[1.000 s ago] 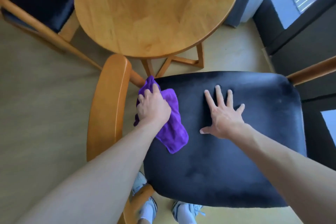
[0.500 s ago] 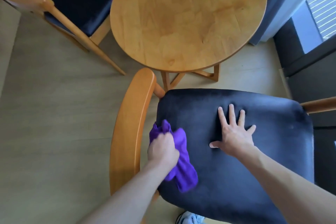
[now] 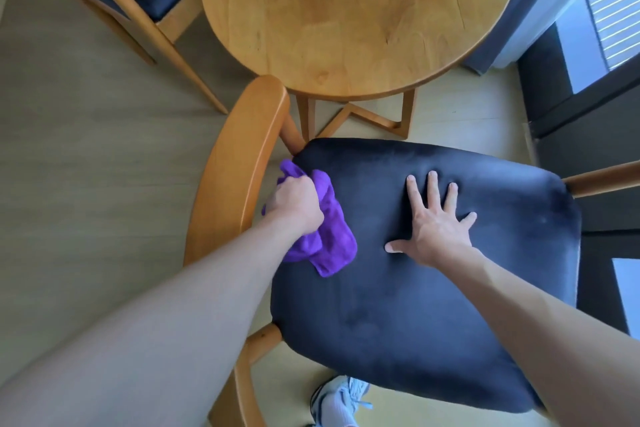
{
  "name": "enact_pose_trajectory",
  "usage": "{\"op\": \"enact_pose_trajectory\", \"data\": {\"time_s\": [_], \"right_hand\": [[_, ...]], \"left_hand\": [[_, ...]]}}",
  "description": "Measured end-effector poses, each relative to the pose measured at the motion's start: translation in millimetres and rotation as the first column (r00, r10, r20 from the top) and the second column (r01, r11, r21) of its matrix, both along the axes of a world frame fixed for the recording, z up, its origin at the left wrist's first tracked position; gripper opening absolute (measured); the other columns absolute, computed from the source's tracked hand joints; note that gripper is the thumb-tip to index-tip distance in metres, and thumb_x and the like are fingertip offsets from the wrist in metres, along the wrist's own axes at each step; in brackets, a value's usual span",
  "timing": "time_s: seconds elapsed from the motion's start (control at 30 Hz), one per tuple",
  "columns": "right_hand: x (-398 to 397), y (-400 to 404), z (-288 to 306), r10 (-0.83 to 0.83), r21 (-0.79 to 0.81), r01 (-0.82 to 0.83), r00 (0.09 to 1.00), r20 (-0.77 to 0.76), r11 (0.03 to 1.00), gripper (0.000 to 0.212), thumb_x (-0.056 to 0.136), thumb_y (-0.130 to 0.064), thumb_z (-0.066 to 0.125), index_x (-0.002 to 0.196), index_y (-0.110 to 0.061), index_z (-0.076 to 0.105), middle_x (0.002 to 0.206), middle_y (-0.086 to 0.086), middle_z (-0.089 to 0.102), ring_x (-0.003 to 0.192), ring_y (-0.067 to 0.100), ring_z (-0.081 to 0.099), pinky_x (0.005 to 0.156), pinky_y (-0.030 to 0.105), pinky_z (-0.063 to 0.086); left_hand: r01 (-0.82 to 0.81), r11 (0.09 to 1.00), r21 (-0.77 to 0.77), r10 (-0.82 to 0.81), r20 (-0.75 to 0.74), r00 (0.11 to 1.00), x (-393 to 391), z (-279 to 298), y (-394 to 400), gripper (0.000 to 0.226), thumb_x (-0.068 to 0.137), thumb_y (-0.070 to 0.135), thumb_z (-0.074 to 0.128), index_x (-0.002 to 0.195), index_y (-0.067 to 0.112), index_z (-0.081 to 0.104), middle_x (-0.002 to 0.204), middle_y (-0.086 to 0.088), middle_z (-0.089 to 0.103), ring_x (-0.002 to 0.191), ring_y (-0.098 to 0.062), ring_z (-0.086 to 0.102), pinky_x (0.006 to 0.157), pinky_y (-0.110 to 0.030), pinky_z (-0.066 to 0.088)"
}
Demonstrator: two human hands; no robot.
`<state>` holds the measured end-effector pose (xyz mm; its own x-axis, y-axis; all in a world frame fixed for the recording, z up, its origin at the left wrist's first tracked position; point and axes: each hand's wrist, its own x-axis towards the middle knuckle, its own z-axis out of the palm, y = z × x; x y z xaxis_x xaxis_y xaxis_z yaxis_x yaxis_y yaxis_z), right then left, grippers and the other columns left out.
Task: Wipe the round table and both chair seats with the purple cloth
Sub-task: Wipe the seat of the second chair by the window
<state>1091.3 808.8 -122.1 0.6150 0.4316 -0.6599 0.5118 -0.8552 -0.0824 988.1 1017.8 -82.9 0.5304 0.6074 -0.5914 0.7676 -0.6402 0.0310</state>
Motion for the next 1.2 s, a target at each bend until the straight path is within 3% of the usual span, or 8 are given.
{"op": "enact_pose_trajectory", "data": {"time_s": [0.13,0.23,0.33,0.47,0.77,1.03,1.2], "right_hand": [[-3,0,2,0.008,-0.001,-0.008,0.999,0.038,1.0,0.137,0.074,-0.078,0.07,0.154,-0.035,-0.033,0.164,0.001,-0.036,0.154,0.042,-0.021,0.113,0.077,0.019],[-4,1,-2,0.039,-0.046,-0.036,0.997,0.073,0.998,0.138,0.074,-0.081,0.066,0.153,-0.03,-0.036,0.163,0.007,-0.037,0.153,0.046,-0.019,0.112,0.078,0.021],[-5,2,-11,0.066,-0.07,-0.058,0.992,0.11,0.996,0.139,0.073,-0.082,0.064,0.152,-0.028,-0.037,0.163,0.011,-0.037,0.152,0.049,-0.019,0.11,0.079,0.022],[-4,3,-19,0.1,-0.078,-0.09,0.987,0.128,0.993,0.141,0.073,-0.083,0.064,0.152,-0.026,-0.037,0.163,0.014,-0.035,0.152,0.051,-0.017,0.108,0.08,0.023],[-6,8,-18,0.137,-0.114,-0.125,0.984,0.11,0.986,0.144,0.072,-0.082,0.066,0.152,-0.019,-0.036,0.163,0.021,-0.033,0.15,0.057,-0.014,0.104,0.083,0.025],[-5,11,-11,0.161,-0.123,-0.147,0.981,0.111,0.982,0.141,0.074,-0.08,0.067,0.156,-0.016,-0.029,0.165,0.021,-0.028,0.151,0.057,-0.009,0.104,0.082,0.027],[-4,11,-9,0.158,-0.129,-0.143,0.981,0.114,0.981,0.141,0.075,-0.079,0.067,0.156,-0.016,-0.029,0.165,0.022,-0.026,0.151,0.057,-0.009,0.105,0.083,0.027]], "left_hand": [[-0.019,1.0,-0.022,0.019,-0.005,1.0,-14,5,-11,0.03,0.092,0.013,0.064,0.121,0.006,0.062,0.121,-0.015,0.063,0.11,-0.036,0.064,0.079,-0.037,0.049],[-0.155,0.987,0.037,0.147,0.167,0.975,17,7,13,0.028,0.096,0.018,0.063,0.122,0.008,0.064,0.12,-0.014,0.065,0.11,-0.036,0.066,0.081,-0.038,0.05],[-0.176,0.978,0.117,0.133,0.304,0.943,46,-3,28,0.025,0.099,0.018,0.061,0.121,0.007,0.067,0.109,-0.014,0.065,0.099,-0.034,0.065,0.079,-0.042,0.051],[-0.057,0.979,0.195,0.007,0.251,0.968,44,-26,8,0.028,0.096,0.01,0.056,0.123,0.008,0.06,0.123,-0.016,0.059,0.114,-0.04,0.059,0.09,-0.048,0.049],[-0.159,0.977,0.139,0.118,0.262,0.958,11,-26,-12,0.032,0.087,0.006,0.061,0.118,0.01,0.058,0.124,-0.011,0.055,0.108,-0.038,0.062,0.084,-0.044,0.045],[-0.241,0.968,0.076,0.234,0.081,0.969,-52,-9,-79,0.044,0.094,0.003,0.058,0.135,0.011,0.046,0.136,-0.013,0.042,0.105,-0.036,0.061,0.073,-0.04,0.04],[-0.308,0.95,0.061,0.311,-0.054,0.949,-90,-3,-133,0.042,0.1,0.0,0.048,0.139,0.013,0.04,0.138,-0.015,0.039,0.117,-0.039,0.058,0.095,-0.045,0.052]]}}
